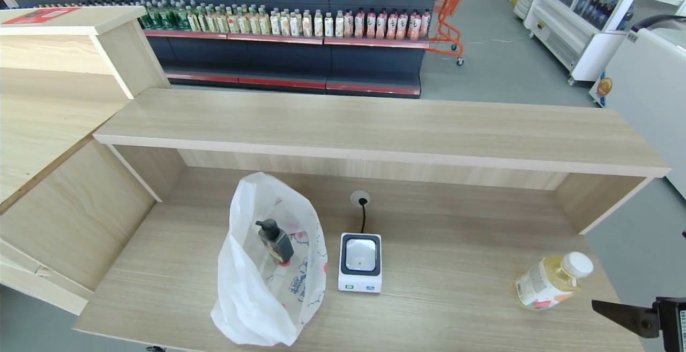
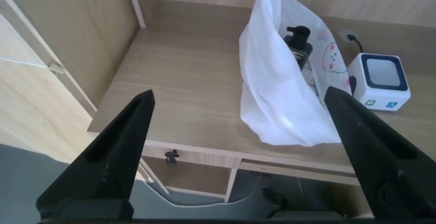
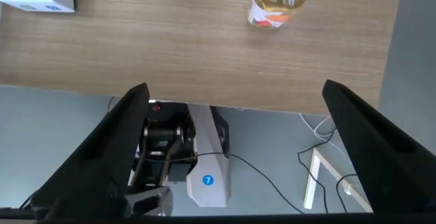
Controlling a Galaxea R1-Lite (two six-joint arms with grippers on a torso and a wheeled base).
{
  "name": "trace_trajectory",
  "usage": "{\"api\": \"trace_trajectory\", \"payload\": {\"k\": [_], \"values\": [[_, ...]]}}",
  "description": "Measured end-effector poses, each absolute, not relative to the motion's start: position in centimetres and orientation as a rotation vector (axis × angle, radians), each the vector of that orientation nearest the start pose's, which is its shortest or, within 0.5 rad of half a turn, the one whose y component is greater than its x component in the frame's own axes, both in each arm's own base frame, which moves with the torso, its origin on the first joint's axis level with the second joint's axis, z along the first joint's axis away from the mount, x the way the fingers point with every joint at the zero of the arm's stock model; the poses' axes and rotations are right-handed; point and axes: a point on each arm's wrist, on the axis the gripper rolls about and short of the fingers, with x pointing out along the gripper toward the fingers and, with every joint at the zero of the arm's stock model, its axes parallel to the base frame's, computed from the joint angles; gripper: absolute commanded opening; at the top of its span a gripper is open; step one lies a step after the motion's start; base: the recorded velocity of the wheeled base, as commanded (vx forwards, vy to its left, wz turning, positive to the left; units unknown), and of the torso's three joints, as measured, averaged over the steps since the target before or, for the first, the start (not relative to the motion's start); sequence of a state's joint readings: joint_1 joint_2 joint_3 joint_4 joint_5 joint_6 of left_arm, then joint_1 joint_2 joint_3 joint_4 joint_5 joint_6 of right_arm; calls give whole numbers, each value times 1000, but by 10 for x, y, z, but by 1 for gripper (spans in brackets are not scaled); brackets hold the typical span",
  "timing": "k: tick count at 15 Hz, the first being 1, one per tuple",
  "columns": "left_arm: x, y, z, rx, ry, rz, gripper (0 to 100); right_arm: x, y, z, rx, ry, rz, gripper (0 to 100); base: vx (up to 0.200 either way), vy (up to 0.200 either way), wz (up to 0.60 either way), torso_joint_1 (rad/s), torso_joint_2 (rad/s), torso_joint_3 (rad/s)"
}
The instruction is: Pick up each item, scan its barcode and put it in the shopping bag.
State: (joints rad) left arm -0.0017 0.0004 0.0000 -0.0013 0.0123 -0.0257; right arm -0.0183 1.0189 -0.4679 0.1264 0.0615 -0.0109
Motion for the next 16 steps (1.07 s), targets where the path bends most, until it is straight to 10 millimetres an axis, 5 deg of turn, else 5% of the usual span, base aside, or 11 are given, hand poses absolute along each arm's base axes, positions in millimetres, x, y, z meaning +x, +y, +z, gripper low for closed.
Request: {"api": "trace_trajectory", "payload": {"k": [4, 7, 12, 16], "values": [[-23, 0, 76, -15, -1, 10, 100, 112, -4, 160, -35, 698, -89, 100, -200, 0, 0, 1, 1, 2], [-23, 0, 76, -11, -1, 8, 100, 112, -5, 155, -34, 718, -121, 100, 0, 0, 0, 0, 0, 0], [-23, 0, 76, 6, 0, 8, 100, 119, -9, 152, 9, 573, -109, 100, 0, -200, 0, 8, 1, 7], [-23, 0, 75, 4, 0, 8, 100, 115, -14, 124, -76, 534, -103, 100, 0, -50, 0, 4, 4, -2]]}}
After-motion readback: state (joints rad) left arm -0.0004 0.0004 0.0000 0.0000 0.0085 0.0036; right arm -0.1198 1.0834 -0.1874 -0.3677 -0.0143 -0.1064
